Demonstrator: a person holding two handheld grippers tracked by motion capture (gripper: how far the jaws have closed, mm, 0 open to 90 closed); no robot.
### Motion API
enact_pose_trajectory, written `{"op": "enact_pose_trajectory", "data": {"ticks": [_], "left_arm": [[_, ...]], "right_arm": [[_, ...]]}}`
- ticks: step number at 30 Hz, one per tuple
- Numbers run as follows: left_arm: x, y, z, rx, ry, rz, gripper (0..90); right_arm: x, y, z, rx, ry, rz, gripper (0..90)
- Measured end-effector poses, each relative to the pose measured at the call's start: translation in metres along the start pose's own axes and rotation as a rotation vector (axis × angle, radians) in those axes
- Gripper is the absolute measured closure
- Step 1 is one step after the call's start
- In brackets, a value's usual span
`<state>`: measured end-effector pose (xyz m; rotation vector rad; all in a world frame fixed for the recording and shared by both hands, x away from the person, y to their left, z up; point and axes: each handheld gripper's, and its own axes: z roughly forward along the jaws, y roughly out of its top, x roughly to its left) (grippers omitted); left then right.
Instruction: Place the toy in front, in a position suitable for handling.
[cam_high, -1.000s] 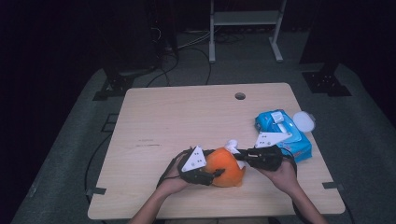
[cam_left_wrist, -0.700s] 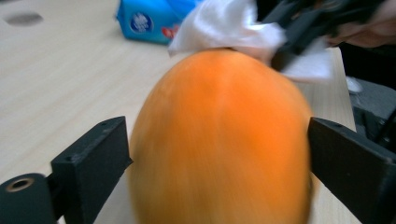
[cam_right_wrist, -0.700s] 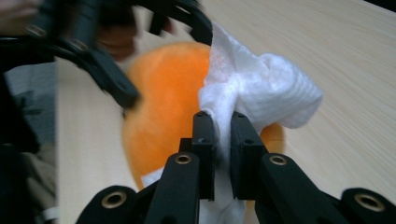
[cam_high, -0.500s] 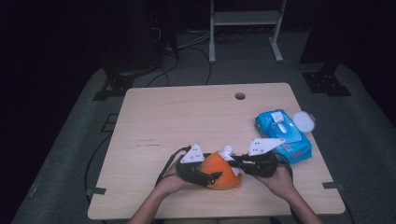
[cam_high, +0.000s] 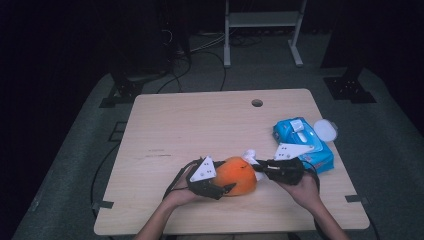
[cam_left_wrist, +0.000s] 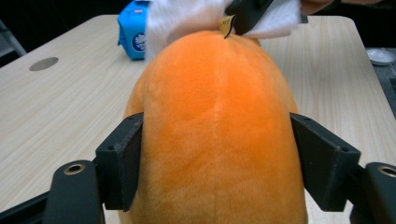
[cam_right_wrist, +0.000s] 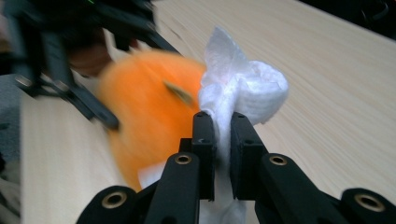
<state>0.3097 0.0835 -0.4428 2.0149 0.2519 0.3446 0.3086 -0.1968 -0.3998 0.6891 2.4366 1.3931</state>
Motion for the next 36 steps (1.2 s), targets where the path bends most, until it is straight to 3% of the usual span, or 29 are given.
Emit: {"op": "enact_pose_trajectory", "data": {"ticks": [2,4,5,7,8,9,13,16,18,21,23,25,27,30,33,36], "left_arm": [[-0.002,0.0,0.0,0.007,-0.003,0.018,23.9],[-0.002,-0.001,-0.003,0.013,-0.007,0.019,21.3],[0.0,-0.001,-0.005,0.014,-0.01,-0.002,19.6],[0.008,0.002,-0.009,0.023,-0.012,-0.101,14.8],[0.01,0.003,-0.009,0.023,-0.008,-0.146,12.9],[0.011,0.003,-0.008,0.031,-0.009,-0.16,12.6],[0.002,0.006,-0.003,0.043,-0.004,-0.064,24.0],[-0.01,0.009,0.001,0.033,-0.014,0.032,25.0],[-0.013,0.01,0.0,0.044,-0.016,0.066,25.0],[-0.008,0.005,-0.002,0.034,-0.025,0.038,25.3],[-0.005,0.002,-0.003,0.032,-0.026,0.02,25.3],[-0.005,0.002,-0.003,0.033,-0.027,0.021,25.2],[-0.007,0.004,-0.002,0.04,-0.027,0.041,25.0],[-0.01,0.007,0.0,0.041,-0.025,0.058,24.6],[-0.008,0.008,-0.003,0.063,-0.036,0.081,23.8],[-0.001,0.009,-0.008,0.078,-0.05,0.03,20.3]], "right_arm": [[0.011,0.006,0.005,-0.008,0.035,-0.034,81.4],[0.018,0.009,0.011,0.01,0.034,-0.07,81.4],[0.017,0.009,0.012,0.011,0.046,-0.065,81.4],[0.013,0.007,0.012,0.027,0.061,-0.065,81.4],[0.012,0.005,0.01,0.03,0.046,-0.067,81.4],[0.01,0.004,0.009,0.035,0.042,-0.058,81.4],[0.005,0.004,0.003,0.044,0.039,-0.035,81.3],[0.015,0.015,0.0,0.006,0.05,-0.073,81.3],[0.022,0.019,0.004,0.011,0.056,-0.101,81.4],[0.016,0.013,0.006,0.017,0.061,-0.089,81.4],[0.007,0.006,0.004,0.031,0.03,-0.071,81.4],[-0.003,-0.002,-0.001,0.041,0.004,-0.043,81.4],[-0.006,-0.002,-0.006,0.057,-0.037,-0.051,81.4],[-0.001,0.005,-0.007,-0.008,0.037,-0.03,81.4],[0.009,0.009,0.001,0.005,0.074,-0.069,81.4],[0.007,0.003,0.001,0.01,0.088,-0.058,81.4]]}}
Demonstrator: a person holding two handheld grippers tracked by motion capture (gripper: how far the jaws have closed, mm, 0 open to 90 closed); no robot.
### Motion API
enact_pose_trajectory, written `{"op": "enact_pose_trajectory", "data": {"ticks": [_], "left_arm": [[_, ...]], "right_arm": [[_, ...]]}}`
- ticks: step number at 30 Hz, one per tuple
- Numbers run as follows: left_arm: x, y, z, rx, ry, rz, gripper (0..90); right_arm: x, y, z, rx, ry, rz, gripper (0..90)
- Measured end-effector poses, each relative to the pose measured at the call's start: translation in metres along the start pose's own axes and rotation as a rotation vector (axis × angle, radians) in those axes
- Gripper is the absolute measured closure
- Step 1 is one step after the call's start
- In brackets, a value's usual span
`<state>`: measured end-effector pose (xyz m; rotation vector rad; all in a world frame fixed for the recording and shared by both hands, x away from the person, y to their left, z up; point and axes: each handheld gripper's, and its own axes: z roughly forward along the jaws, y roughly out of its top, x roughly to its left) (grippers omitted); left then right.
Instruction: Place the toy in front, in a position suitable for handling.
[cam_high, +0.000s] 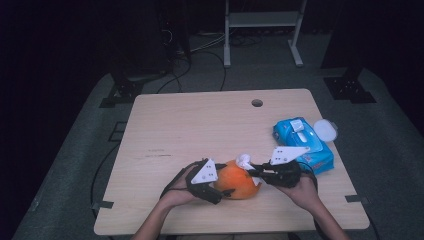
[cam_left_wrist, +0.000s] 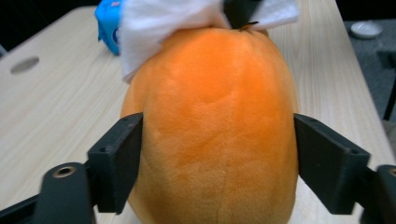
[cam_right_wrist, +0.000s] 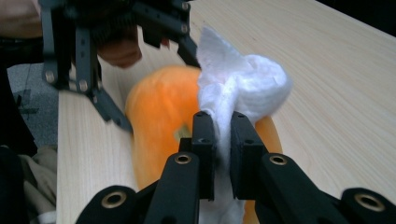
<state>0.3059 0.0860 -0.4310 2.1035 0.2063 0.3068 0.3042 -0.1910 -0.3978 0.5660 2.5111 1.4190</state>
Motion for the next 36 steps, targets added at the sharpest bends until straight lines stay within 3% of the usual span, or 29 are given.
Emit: {"op": "enact_pose_trajectory", "data": {"ticks": [3,6,8,10,14,16,20,23,25,28,30,33,36], "left_arm": [[0.0,-0.001,0.003,-0.014,-0.005,-0.028,20.5],[-0.005,0.005,0.007,-0.023,0.008,-0.001,23.8],[-0.009,0.008,0.009,-0.018,0.004,0.032,24.0],[-0.008,0.007,0.008,-0.013,0.004,0.036,23.1],[0.002,-0.002,0.004,-0.04,0.011,-0.064,14.7],[0.005,-0.003,0.005,-0.05,0.006,-0.091,13.8],[-0.001,0.001,0.009,-0.047,0.006,-0.041,24.2],[-0.008,0.006,0.009,-0.033,0.003,0.015,25.0],[-0.005,0.004,0.007,-0.048,-0.014,-0.008,24.7],[0.003,0.001,0.007,-0.041,-0.007,-0.108,15.5],[0.004,0.0,0.011,-0.045,-0.012,-0.138,12.1],[-0.002,0.005,0.012,-0.044,0.004,-0.116,25.2],[-0.013,0.015,0.013,-0.036,0.017,-0.062,30.0]], "right_arm": [[-0.003,-0.004,-0.005,0.02,-0.01,0.005,81.3],[0.001,0.002,-0.006,-0.002,-0.001,0.009,81.3],[0.006,0.011,-0.002,-0.031,0.026,-0.002,81.3],[0.011,0.015,0.003,-0.026,0.036,-0.025,81.4],[0.004,0.004,0.004,-0.016,0.03,-0.009,81.4],[-0.001,0.0,-0.001,-0.018,0.023,0.016,81.4],[0.003,0.006,-0.004,-0.027,0.026,0.007,81.3],[0.008,0.014,0.0,-0.026,0.036,-0.018,81.3],[0.007,0.013,0.001,-0.018,0.041,-0.013,81.5],[0.003,0.005,-0.001,-0.011,0.039,0.008,81.5],[0.0,0.003,-0.004,-0.013,0.03,0.017,81.5],[0.002,0.008,-0.007,-0.016,0.01,0.008,81.5],[0.012,0.017,-0.002,-0.035,0.043,-0.009,81.5]]}}
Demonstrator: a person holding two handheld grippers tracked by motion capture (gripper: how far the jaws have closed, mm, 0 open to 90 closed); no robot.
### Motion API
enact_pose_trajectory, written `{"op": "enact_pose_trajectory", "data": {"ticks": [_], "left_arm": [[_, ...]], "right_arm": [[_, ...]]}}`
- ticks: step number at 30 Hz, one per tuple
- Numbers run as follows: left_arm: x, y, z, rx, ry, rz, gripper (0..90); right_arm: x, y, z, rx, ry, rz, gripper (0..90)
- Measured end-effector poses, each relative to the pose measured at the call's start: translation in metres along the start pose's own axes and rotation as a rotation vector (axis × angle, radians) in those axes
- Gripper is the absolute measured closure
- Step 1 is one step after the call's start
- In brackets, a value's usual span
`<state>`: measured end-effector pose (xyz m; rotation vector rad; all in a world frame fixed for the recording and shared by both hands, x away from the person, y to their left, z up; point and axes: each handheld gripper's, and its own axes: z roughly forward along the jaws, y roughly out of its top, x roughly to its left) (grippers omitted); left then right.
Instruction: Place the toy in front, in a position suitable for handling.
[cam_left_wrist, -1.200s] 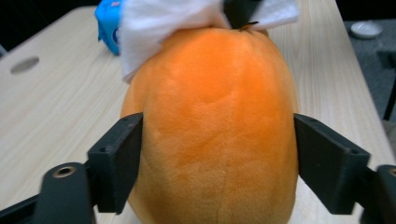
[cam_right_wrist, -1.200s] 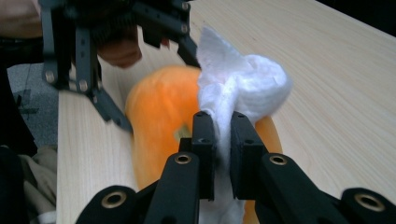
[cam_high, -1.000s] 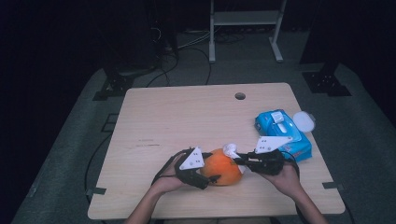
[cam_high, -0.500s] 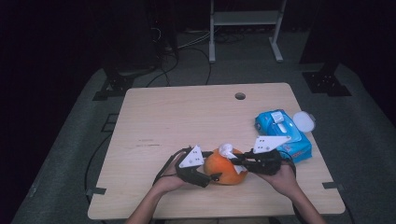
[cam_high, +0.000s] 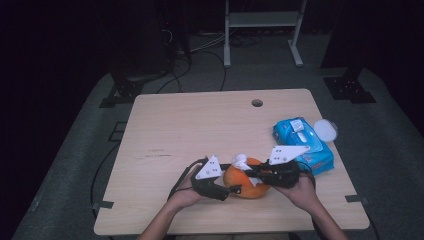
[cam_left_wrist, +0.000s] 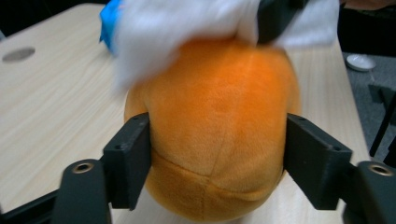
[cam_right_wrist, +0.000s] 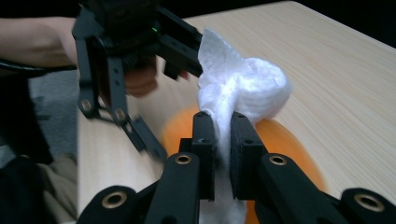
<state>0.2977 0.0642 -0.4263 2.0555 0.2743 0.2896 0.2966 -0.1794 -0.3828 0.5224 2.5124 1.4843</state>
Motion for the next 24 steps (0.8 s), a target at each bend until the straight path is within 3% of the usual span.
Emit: {"op": "enact_pose_trajectory", "data": {"ticks": [3,7,10,12,17,20,24], "left_arm": [[-0.008,0.003,0.002,0.035,0.014,0.054,31.1],[-0.005,-0.001,0.002,0.027,0.0,0.043,32.0],[-0.007,-0.001,0.003,0.013,-0.011,0.036,31.9],[-0.009,0.001,0.005,0.022,-0.007,0.042,31.4],[-0.013,0.0,0.007,0.059,0.004,0.079,31.1],[-0.01,-0.003,0.004,0.058,0.003,0.076,31.8],[-0.005,-0.01,0.003,0.064,-0.005,0.053,31.7]], "right_arm": [[0.004,0.002,0.007,0.003,0.027,-0.015,81.6],[-0.007,-0.006,-0.001,0.003,0.002,0.011,81.6],[-0.016,-0.014,-0.013,-0.016,-0.023,0.062,81.6],[-0.013,-0.015,-0.013,-0.023,-0.022,0.073,81.7],[0.002,-0.007,0.008,-0.018,0.048,0.044,81.9],[0.0,-0.006,0.007,-0.006,0.039,0.034,82.0],[-0.014,-0.014,-0.01,-0.008,-0.023,0.064,82.0]]}}
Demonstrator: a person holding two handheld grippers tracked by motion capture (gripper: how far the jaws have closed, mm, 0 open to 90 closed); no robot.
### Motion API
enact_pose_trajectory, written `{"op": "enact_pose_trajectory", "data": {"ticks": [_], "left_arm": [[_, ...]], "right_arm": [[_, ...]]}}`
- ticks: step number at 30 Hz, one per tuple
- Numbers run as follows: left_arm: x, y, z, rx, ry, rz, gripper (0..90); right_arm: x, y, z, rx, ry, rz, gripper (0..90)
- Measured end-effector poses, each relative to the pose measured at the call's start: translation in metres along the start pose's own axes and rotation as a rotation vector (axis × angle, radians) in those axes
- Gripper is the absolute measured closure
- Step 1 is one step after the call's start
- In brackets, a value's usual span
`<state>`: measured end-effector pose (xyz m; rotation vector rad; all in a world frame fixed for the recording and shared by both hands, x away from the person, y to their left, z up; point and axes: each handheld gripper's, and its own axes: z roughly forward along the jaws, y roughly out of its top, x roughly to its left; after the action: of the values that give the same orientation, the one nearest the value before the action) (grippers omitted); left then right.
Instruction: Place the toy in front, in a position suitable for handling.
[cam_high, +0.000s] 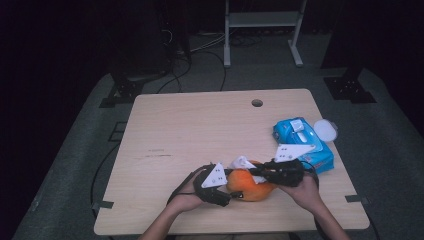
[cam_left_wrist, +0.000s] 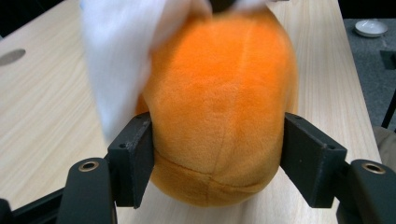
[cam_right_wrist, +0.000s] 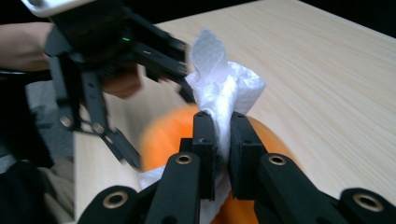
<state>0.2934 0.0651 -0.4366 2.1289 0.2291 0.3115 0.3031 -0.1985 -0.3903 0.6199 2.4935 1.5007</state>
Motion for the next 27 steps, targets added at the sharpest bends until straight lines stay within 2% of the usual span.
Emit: {"op": "enact_pose_trajectory", "data": {"ticks": [2,5,7,8,10,12,15,21,27], "left_arm": [[0.003,-0.003,-0.001,-0.004,-0.008,-0.018,30.0],[0.006,0.0,0.001,-0.024,0.001,-0.066,17.0],[0.005,0.003,0.004,-0.058,0.003,-0.083,11.5],[0.003,0.004,0.005,-0.052,0.004,-0.065,12.0],[0.002,0.002,0.004,-0.048,0.01,-0.044,20.1],[0.003,0.0,0.002,-0.043,0.017,-0.055,24.8],[0.008,-0.004,0.002,-0.039,0.02,-0.077,25.6],[0.012,-0.006,0.003,-0.048,0.013,-0.096,25.4],[0.013,-0.006,0.004,-0.056,0.007,-0.099,25.1]], "right_arm": [[-0.007,-0.006,-0.008,0.002,-0.027,0.015,81.9],[-0.01,-0.011,-0.01,-0.004,-0.029,0.035,82.0],[-0.005,-0.007,-0.006,-0.014,-0.001,0.027,82.0],[-0.001,-0.005,-0.003,-0.014,0.018,0.014,81.9],[0.007,-0.002,0.002,-0.005,0.038,-0.017,81.9],[0.007,-0.001,0.003,-0.01,0.056,-0.018,81.9],[0.005,-0.001,-0.003,-0.011,0.052,-0.013,81.9],[0.007,-0.002,-0.035,-0.048,0.028,-0.017,81.9],[0.02,-0.009,-0.083,-0.067,0.031,-0.033,81.8]]}}
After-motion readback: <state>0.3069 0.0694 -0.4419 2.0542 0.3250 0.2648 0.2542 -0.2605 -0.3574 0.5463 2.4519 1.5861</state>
